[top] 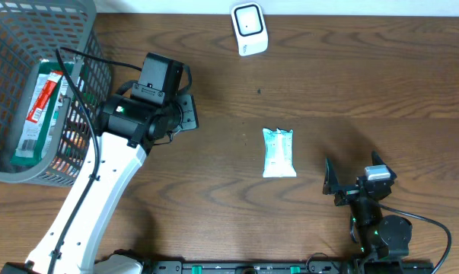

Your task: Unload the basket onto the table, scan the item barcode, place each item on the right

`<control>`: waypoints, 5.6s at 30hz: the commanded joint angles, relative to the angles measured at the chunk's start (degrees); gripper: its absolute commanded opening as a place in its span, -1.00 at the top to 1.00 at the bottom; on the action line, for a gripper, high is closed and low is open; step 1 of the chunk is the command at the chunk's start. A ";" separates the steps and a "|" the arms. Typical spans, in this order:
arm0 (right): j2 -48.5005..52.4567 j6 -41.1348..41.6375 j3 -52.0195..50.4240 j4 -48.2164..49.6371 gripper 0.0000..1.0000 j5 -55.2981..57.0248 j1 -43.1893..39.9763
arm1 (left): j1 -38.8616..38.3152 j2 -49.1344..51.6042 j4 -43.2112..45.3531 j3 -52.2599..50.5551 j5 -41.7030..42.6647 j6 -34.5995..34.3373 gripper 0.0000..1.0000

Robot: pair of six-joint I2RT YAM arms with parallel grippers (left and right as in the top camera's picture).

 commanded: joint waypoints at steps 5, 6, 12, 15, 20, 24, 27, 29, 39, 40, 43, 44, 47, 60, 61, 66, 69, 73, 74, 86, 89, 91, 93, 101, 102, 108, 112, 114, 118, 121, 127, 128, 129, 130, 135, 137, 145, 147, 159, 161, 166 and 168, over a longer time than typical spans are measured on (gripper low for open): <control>-0.07 -0.24 -0.04 -0.22 -0.98 0.15 0.72 | 0.26 -0.76 -1.75 4.26 -1.79 1.38 -0.26; -0.07 -0.24 -0.04 -0.22 -0.98 0.15 0.72 | 0.26 -0.76 -2.16 5.29 -1.79 1.40 -0.31; -0.07 -0.24 -0.04 -0.22 -0.98 0.15 0.72 | 1.64 -0.72 -8.24 16.13 -1.55 1.36 -0.39; -0.07 -0.24 -0.04 -0.22 -0.99 0.15 0.72 | 3.96 -0.63 -11.85 23.12 -1.55 1.36 -0.40; -0.07 -0.24 -0.04 -0.22 -0.99 0.15 0.72 | 10.67 -0.46 -14.71 33.24 -1.62 2.43 -0.40; -0.07 -0.24 -0.04 -0.22 -0.99 0.15 0.72 | 16.83 -0.48 -13.77 34.91 -3.45 2.43 -0.41; -0.07 -0.24 -0.04 -0.22 -0.99 0.15 0.72 | 20.83 0.52 -13.73 34.88 -7.56 2.43 -0.43; -0.07 -0.24 -0.04 -0.22 -0.99 0.15 0.72 | 23.80 1.81 -13.73 34.88 -10.21 2.40 -0.51; -0.07 -0.24 -0.04 -0.22 -0.99 0.15 0.72 | 32.63 8.15 -14.12 34.84 -10.36 2.36 -0.52; -0.07 -0.24 -0.04 -0.22 -0.99 0.15 0.72 | 33.07 8.63 -14.14 34.84 -10.36 2.14 -0.52; -0.07 -0.24 -0.04 -0.22 -0.98 0.15 0.72 | 34.45 10.08 -14.58 34.84 -10.34 0.39 -0.52; -0.07 -0.24 -0.04 -0.22 -0.98 0.15 0.72 | 34.91 10.51 -14.78 34.84 -10.34 -0.15 -0.51; -0.07 -0.24 -0.04 -0.22 -0.98 0.15 0.72 | 35.87 11.56 -14.80 34.82 -10.34 -0.46 -0.51; -0.07 -0.24 -0.04 -0.22 -0.98 0.15 0.72 | 39.36 17.31 -14.93 34.03 -10.36 -5.62 -0.54; -0.07 -0.24 -0.04 -0.22 -0.99 0.15 0.72 | 39.80 17.90 -14.91 34.03 -10.36 -5.92 -0.54; -0.07 -0.26 -0.04 -0.22 -0.98 0.15 0.72 | 41.75 20.72 -15.58 34.03 -10.32 -6.05 -0.54; -0.07 -0.24 -0.04 -0.22 -0.98 0.15 0.72 | 42.51 21.77 -16.04 33.92 -10.32 -6.29 -0.54; -0.07 -0.24 -0.04 -0.22 -0.98 0.15 0.72 | 42.75 22.51 -15.78 33.81 -10.34 -6.93 -0.54; -0.07 -0.24 -0.04 -0.22 -0.98 0.15 0.72 | 42.75 22.62 -15.61 33.81 -10.34 -6.91 -0.54; -0.07 -0.24 -0.04 -0.22 -0.98 0.15 0.72 | 42.75 23.58 -15.15 33.70 -10.38 -6.88 -0.66; -0.07 -0.24 -0.04 -0.22 -0.98 0.15 0.72 | 42.73 24.96 -15.19 33.70 -10.36 -6.93 -0.66; -0.07 -0.24 -0.04 -0.22 -0.99 0.15 0.72 | 42.73 26.18 -15.61 33.68 -10.36 -6.93 -0.66; -0.07 -0.24 -0.04 -0.22 -0.99 0.15 0.72 | 42.77 27.52 -16.09 33.64 -10.38 -6.93 -0.66; -0.07 -0.24 -0.04 -0.22 -0.98 0.15 0.72 | 42.91 31.47 -18.91 31.69 -10.34 -11.65 -0.66; -0.07 -0.24 -0.04 -0.22 -0.98 0.15 0.72 | 42.91 31.56 -18.82 30.95 -10.38 -12.48 -0.66; -0.07 -0.24 -0.04 -0.22 -0.99 0.15 0.72 | 43.23 31.63 -17.42 26.60 -10.36 -15.45 -0.66; -0.07 -0.24 -0.04 -0.22 -0.98 0.15 0.72 | 43.28 31.63 -14.97 23.28 -10.36 -15.89 -0.66; -0.07 -0.24 -0.04 -0.22 -0.99 0.15 0.72 | 43.32 31.63 -13.33 21.66 -10.36 -15.89 -0.66; -0.07 -0.24 -0.04 -0.22 -0.98 0.15 0.72 | 43.34 31.63 -10.21 18.58 -10.36 -15.89 -0.65; -0.07 -0.24 -0.04 -0.22 -0.99 0.15 0.72 | 43.39 31.63 -8.37 16.52 -10.36 -15.89 -0.64; -0.07 -0.24 -0.04 -0.22 -0.98 0.15 0.72 | 43.36 31.63 -5.88 13.53 -10.36 -15.91 -0.64; -0.07 -0.24 -0.04 -0.22 -0.98 0.15 0.72 | 43.39 31.65 -5.49 13.14 -10.36 -15.91 -0.64; -0.07 -0.24 -0.04 -0.22 -0.98 0.15 0.72 | 43.39 31.63 -5.05 12.70 -10.36 -15.91 -0.64; -0.07 -0.24 -0.04 -0.22 -0.99 0.15 0.72 | 43.39 31.63 -4.63 12.24 -10.36 -15.91 -0.64; -0.07 -0.24 -0.04 -0.22 -0.98 0.15 0.72 | 43.36 31.65 -2.60 9.66 -10.36 -15.89 -0.65; -0.07 -0.24 -0.04 -0.22 -0.99 0.15 0.72 | 43.36 31.65 -1.70 8.28 -10.34 -15.89 -0.64; -0.07 -0.24 -0.04 -0.22 -0.99 0.15 0.72 | 43.39 31.65 -0.17 6.05 -10.27 -16.04 -0.64; -0.07 -0.24 -0.04 -0.22 -0.98 0.15 0.72 | 43.45 31.52 0.13 6.25 -10.03 -16.13 -0.64; -0.07 -0.24 -0.04 -0.22 -0.99 0.15 0.72 | 50.45 26.05 -0.24 12.98 -1.09 -16.09 -0.64; -0.07 -0.26 -0.04 -0.22 -0.99 0.15 0.72 | 52.00 25.11 -0.26 13.09 1.03 -16.06 -0.64; -0.07 -0.24 -0.04 -0.22 -0.99 0.15 0.72 | 53.99 24.68 -1.64 12.87 2.40 -16.09 -0.64; -0.07 -0.24 -0.04 -0.22 -0.98 0.15 0.72 | 53.90 24.68 -1.66 12.35 2.99 -16.11 -0.64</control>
